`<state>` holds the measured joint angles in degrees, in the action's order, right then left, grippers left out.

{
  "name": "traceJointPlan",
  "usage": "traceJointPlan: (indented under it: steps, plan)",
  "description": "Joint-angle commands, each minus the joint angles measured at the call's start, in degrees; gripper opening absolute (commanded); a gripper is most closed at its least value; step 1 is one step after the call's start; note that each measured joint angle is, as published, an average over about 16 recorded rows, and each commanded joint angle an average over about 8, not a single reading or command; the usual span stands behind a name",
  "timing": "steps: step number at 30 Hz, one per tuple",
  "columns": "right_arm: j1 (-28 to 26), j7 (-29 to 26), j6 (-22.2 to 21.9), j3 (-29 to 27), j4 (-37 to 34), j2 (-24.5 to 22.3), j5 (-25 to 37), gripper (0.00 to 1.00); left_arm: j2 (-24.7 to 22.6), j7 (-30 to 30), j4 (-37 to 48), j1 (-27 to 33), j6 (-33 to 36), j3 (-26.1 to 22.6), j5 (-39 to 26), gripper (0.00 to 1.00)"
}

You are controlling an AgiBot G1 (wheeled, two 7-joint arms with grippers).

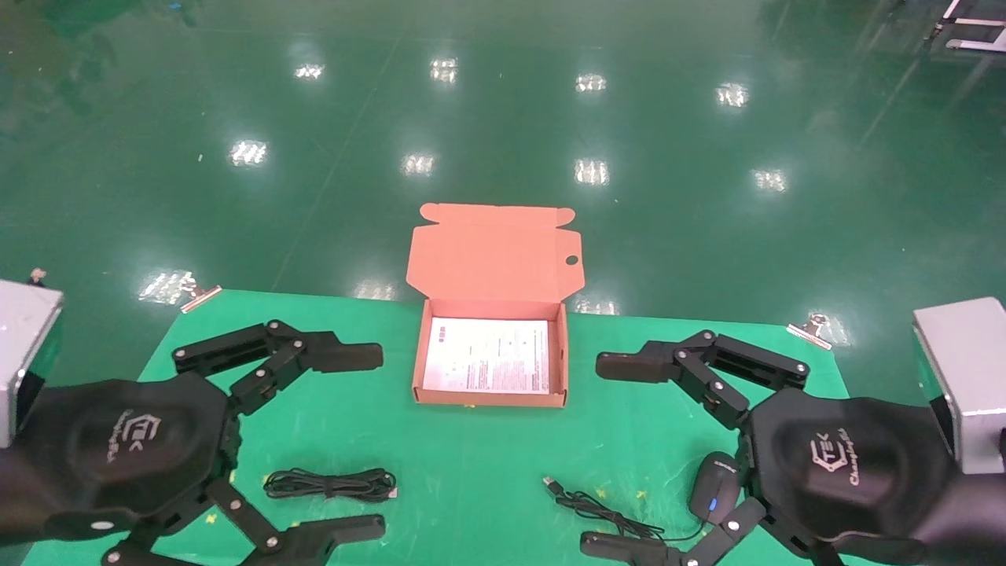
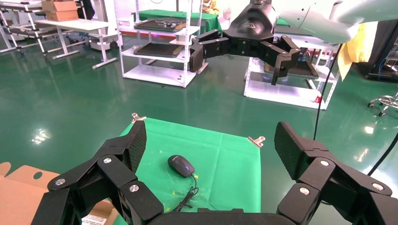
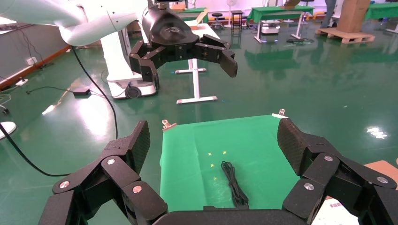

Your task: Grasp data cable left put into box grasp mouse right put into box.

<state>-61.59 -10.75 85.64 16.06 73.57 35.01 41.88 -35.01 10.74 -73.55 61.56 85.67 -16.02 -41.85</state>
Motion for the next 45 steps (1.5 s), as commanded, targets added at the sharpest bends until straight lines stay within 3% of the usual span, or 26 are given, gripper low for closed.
traceJointPlan:
  steps: [1,23,30,37,45]
  plan:
    - [0.0,0.0,0.0,0.0,0.0,0.0,0.0,1.0,0.0,0.0,0.0,0.0,0.0,0.0,0.0,1.0]
    - [0.0,-0.04,0.01,0.07,0.0,-0.07,0.17,1.0,-0.04,0.08,0.08,0.01,-0.14,-0.11,-0.2,1.0]
    - [-1.75,0.03,0.84,1.59,0.97,-1.13,4.53,1.0,0.3,2.16,-0.44,1.47,-0.51,-2.52,-5.15,1.0]
    - [-10.89,1.65,4.24,8.06,3.21,-1.34,16.27,1.0,-0.73,7.36,-2.02,8.26,0.96,-8.31,-16.72,1.0]
    - [-26.45,6.66,5.22,24.74,4.04,1.04,30.2,1.0,-5.04,11.12,-1.81,18.03,4.22,-16.71,-29.08,1.0]
